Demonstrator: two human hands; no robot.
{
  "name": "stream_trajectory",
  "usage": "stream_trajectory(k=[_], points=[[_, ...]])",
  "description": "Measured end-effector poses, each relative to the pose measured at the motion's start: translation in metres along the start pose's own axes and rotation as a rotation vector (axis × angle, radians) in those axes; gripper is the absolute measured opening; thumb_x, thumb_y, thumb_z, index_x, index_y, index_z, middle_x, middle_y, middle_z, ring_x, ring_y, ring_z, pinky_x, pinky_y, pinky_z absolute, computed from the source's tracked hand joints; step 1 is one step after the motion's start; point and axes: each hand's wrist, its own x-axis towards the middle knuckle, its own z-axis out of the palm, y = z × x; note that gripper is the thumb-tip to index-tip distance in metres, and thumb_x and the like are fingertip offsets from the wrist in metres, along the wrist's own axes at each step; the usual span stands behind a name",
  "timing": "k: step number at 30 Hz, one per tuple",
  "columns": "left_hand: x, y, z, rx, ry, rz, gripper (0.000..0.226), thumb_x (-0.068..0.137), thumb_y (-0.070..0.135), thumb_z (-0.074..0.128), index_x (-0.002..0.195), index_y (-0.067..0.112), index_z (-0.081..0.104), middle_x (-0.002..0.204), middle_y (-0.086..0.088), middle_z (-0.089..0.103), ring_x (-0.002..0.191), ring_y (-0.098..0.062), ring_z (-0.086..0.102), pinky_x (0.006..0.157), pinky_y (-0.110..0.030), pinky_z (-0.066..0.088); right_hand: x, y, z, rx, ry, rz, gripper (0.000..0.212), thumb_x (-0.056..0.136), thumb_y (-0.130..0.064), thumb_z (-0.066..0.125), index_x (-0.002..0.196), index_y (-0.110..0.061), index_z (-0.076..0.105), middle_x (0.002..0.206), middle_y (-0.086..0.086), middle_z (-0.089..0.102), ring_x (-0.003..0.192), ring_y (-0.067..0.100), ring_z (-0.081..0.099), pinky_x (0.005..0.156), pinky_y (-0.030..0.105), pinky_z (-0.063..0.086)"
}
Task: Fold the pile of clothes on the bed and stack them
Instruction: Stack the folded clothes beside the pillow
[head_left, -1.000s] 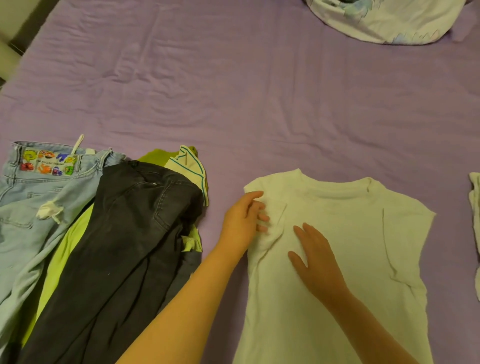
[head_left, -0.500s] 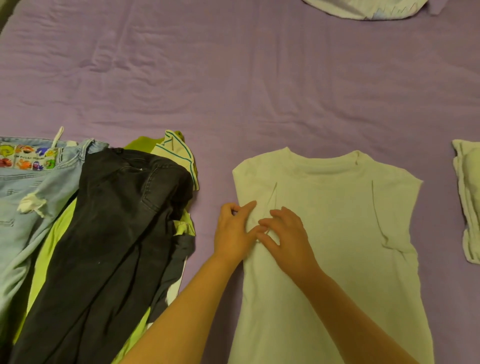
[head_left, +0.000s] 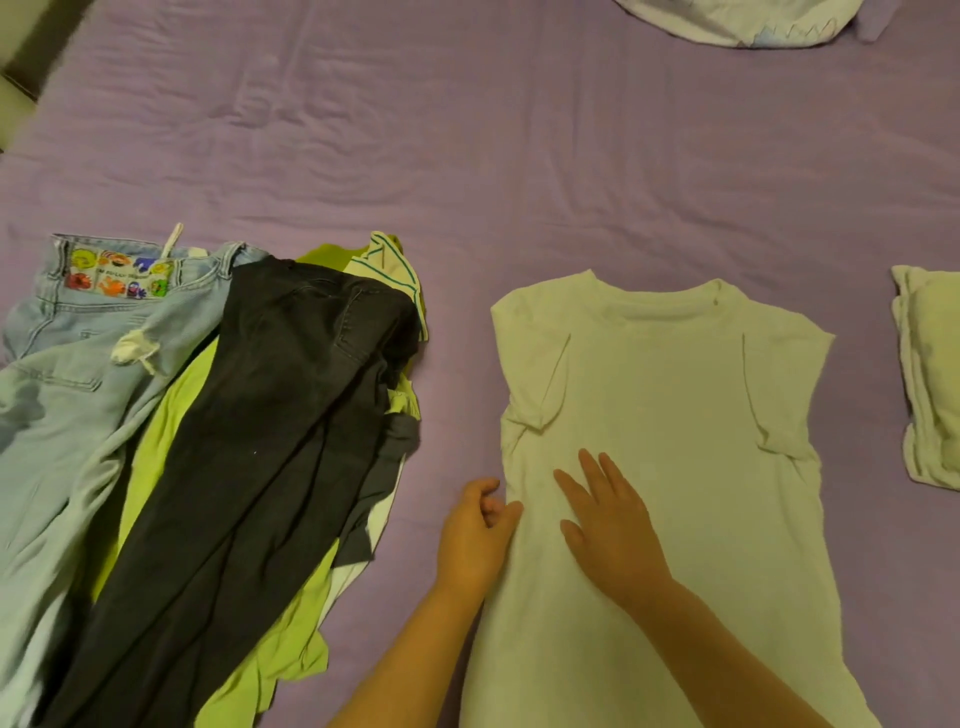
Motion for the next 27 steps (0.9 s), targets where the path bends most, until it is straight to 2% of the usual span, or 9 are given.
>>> stream_trajectory(k=[4,7,9,13,16,19,22,25,27], points=[[-0.04,-0.034,-0.001,0.061,-0.087,-0.139,0.011,0.088,0.032,0.066,0.085,0.024,0.058,0.07,0.008,0.056,0.064,-0.005,0.054,0.059,-0.014,0.044,-0.051,0.002,0.02,-0.002,-0.037,-0.035,0.058,0.099,-0.035,0.04,0.151,-0.03,0.012,0.159,0.005,-0.002,0.147,0.029,-0.005,0.118,0.041,0.002],[-0.069,-0.053,0.002,0.043,0.085,-0.157,0.033,0.083,0.038,0.071,0.071,0.019,0.047,0.065,0.007,0.049,0.059,-0.011,0.046,0.057,-0.026,0.039,-0.084,0.009,0.03,-0.019,0.014,-0.056,0.062,0.087,-0.031,0.066,0.143,-0.023,0.04,0.152,0.012,0.031,0.14,0.035,0.028,0.11,0.051,0.027],[-0.086,-0.058,0.004,0.008,0.176,-0.167,0.041,0.081,0.038,0.073,0.069,0.018,0.04,0.063,0.005,0.04,0.057,-0.011,0.037,0.055,-0.027,0.033,-0.102,0.016,0.039,-0.053,0.024,-0.044,0.064,0.088,-0.034,0.064,0.145,-0.025,0.037,0.154,0.011,0.028,0.141,0.033,0.028,0.11,0.052,0.029],[-0.117,-0.058,0.011,-0.052,0.003,-0.192,0.018,0.085,0.019,0.07,0.092,0.013,0.055,0.087,0.0,0.059,0.08,-0.018,0.056,0.072,-0.033,0.047,-0.127,0.042,0.057,-0.069,-0.084,-0.014,0.058,0.101,-0.043,0.028,0.15,-0.035,0.0,0.159,-0.002,-0.012,0.147,0.02,-0.012,0.118,0.039,-0.001],[-0.135,-0.062,0.012,0.057,0.035,-0.136,0.021,0.092,0.015,0.062,0.111,0.007,0.059,0.104,-0.002,0.062,0.092,-0.019,0.056,0.075,-0.027,0.042,-0.148,0.055,0.055,-0.049,-0.11,-0.026,0.055,0.102,-0.04,0.029,0.151,-0.034,0.005,0.16,-0.001,-0.008,0.147,0.019,-0.007,0.118,0.037,0.0],[-0.151,-0.069,0.005,0.149,0.294,-0.08,0.019,0.093,0.025,0.059,0.089,0.006,0.06,0.089,-0.019,0.064,0.081,-0.035,0.057,0.059,-0.031,0.032,-0.169,0.073,0.053,-0.057,-0.104,0.003,0.051,0.102,-0.038,0.029,0.151,-0.033,0.014,0.161,-0.002,0.001,0.148,0.018,-0.001,0.117,0.037,0.004],[-0.158,-0.074,-0.006,0.343,0.349,-0.16,0.029,0.093,0.035,0.059,0.077,0.011,0.054,0.074,-0.01,0.057,0.075,-0.035,0.054,0.06,-0.037,0.037,-0.187,0.092,0.05,-0.05,-0.026,0.043,0.044,0.103,-0.033,0.031,0.147,-0.029,0.032,0.158,-0.002,0.018,0.147,0.02,0.007,0.117,0.036,0.009],[-0.157,-0.072,0.001,0.627,0.307,-0.158,0.014,0.091,0.024,0.057,0.098,0.011,0.06,0.095,-0.011,0.063,0.086,-0.032,0.055,0.069,-0.038,0.044,-0.2,0.117,0.048,0.08,0.265,0.168,0.034,0.098,-0.018,0.048,0.13,-0.014,0.057,0.146,0.016,0.041,0.141,0.038,0.026,0.113,0.048,0.023],[-0.155,-0.069,0.019,0.793,0.346,-0.001,0.027,0.089,0.014,0.056,0.115,0.013,0.061,0.114,-0.014,0.06,0.101,-0.035,0.053,0.077,-0.04,0.043,-0.205,0.132,0.05,0.22,0.288,0.31,0.041,0.097,-0.013,0.05,0.138,-0.013,0.048,0.151,0.017,0.032,0.141,0.037,0.024,0.113,0.048,0.023]])
